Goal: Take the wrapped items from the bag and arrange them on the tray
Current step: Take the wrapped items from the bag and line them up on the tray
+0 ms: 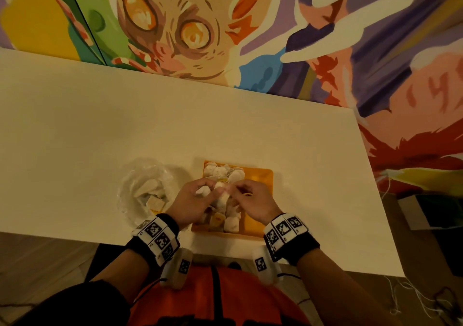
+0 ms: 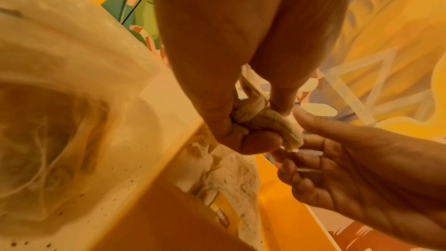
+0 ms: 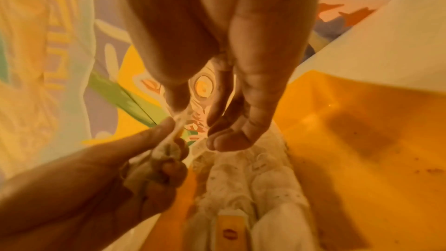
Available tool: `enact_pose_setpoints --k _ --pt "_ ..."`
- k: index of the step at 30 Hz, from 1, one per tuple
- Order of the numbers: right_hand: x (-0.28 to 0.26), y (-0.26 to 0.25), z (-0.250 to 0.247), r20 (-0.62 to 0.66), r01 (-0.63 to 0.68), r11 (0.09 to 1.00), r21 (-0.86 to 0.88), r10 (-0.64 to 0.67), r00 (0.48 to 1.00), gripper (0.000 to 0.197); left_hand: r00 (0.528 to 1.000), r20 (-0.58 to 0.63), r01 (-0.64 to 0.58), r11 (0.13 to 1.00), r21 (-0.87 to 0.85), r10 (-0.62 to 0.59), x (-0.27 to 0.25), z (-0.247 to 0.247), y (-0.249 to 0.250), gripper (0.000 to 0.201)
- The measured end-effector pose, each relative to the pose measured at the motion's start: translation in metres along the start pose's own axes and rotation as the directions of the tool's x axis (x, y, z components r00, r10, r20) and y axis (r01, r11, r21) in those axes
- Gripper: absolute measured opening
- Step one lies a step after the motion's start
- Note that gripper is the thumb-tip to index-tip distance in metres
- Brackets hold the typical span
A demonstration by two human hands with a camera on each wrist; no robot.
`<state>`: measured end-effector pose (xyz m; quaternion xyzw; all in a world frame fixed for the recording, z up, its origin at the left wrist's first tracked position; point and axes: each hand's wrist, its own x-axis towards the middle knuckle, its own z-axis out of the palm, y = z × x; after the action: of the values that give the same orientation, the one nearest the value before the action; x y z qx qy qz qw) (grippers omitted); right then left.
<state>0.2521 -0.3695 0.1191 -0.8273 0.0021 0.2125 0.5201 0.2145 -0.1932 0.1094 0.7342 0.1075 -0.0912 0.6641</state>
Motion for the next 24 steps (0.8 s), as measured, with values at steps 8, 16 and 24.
enact_pose_setpoints --k 8,16,24 --pt "-0.002 0.007 -0.005 0.137 0.0 1.0 0.015 -0.002 0.991 0.014 0.998 0.041 0.048 0.997 0.06 -0.05 -0.001 -0.002 0.005 0.023" --pt "-0.011 0.014 -0.017 0.342 -0.022 0.907 -0.421 0.181 0.922 0.018 0.996 0.037 0.085 0.995 0.054 -0.087 -0.003 -0.003 0.006 0.027" --pt "-0.011 0.021 -0.002 0.296 0.041 0.736 -0.675 0.22 0.93 0.033 0.995 0.039 0.091 0.995 0.037 -0.092 -0.002 -0.001 0.008 0.026"
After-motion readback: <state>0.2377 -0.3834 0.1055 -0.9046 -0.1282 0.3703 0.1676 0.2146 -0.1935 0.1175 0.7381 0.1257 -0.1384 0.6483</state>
